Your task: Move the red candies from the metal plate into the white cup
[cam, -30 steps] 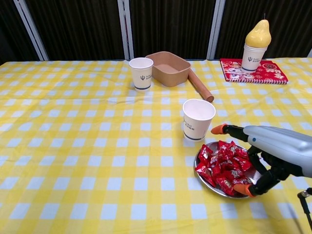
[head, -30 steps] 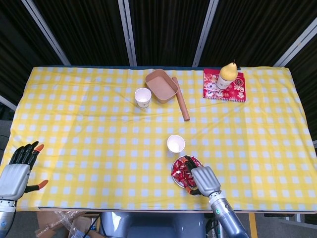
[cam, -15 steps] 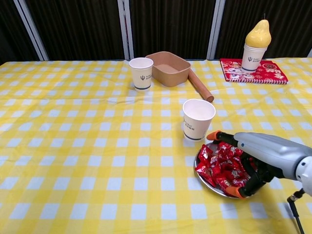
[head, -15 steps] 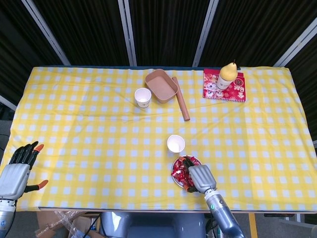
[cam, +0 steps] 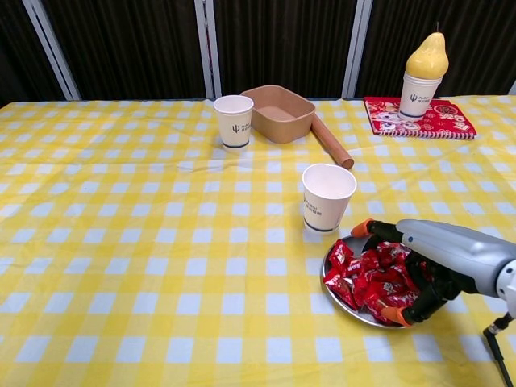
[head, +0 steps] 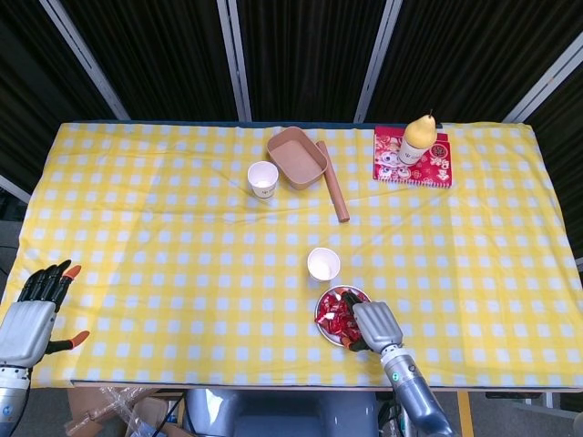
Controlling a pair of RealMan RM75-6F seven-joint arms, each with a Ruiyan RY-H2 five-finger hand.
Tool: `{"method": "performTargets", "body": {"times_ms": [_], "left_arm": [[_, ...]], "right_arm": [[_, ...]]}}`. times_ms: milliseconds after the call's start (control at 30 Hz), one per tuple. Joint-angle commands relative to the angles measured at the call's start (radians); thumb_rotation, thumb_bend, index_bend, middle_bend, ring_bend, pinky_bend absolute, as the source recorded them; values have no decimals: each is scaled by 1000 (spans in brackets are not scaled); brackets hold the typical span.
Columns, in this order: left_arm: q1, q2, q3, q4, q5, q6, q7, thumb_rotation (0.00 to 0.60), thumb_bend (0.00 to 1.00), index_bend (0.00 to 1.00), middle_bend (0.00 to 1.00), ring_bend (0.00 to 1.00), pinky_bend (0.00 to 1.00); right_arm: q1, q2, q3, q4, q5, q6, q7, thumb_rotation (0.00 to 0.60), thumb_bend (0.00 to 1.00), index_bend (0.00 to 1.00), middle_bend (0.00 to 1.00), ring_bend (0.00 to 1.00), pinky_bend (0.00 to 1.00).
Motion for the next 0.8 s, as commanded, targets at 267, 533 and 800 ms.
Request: {"method": "performTargets", "body": {"times_ms": [267, 533, 800], "left_arm": [[0, 0, 0, -1, -2, -1, 1, 600, 0, 0, 0, 0, 0], [0, 1, 0, -1, -3, -1, 0, 600, 0, 0, 0, 0, 0], [0, 1, 0, -2, -3, -1, -1, 600, 0, 0, 0, 0, 0]], "right_arm": [[-1, -11, 2, 3, -24, -14, 90, 600, 328, 122, 215, 723, 900], [6, -26, -5, 30, -11, -19, 97, 600, 329, 123, 215, 723, 900], [10, -47, 1, 70, -7, -29, 133, 600, 327, 218, 300, 723, 900]]}}
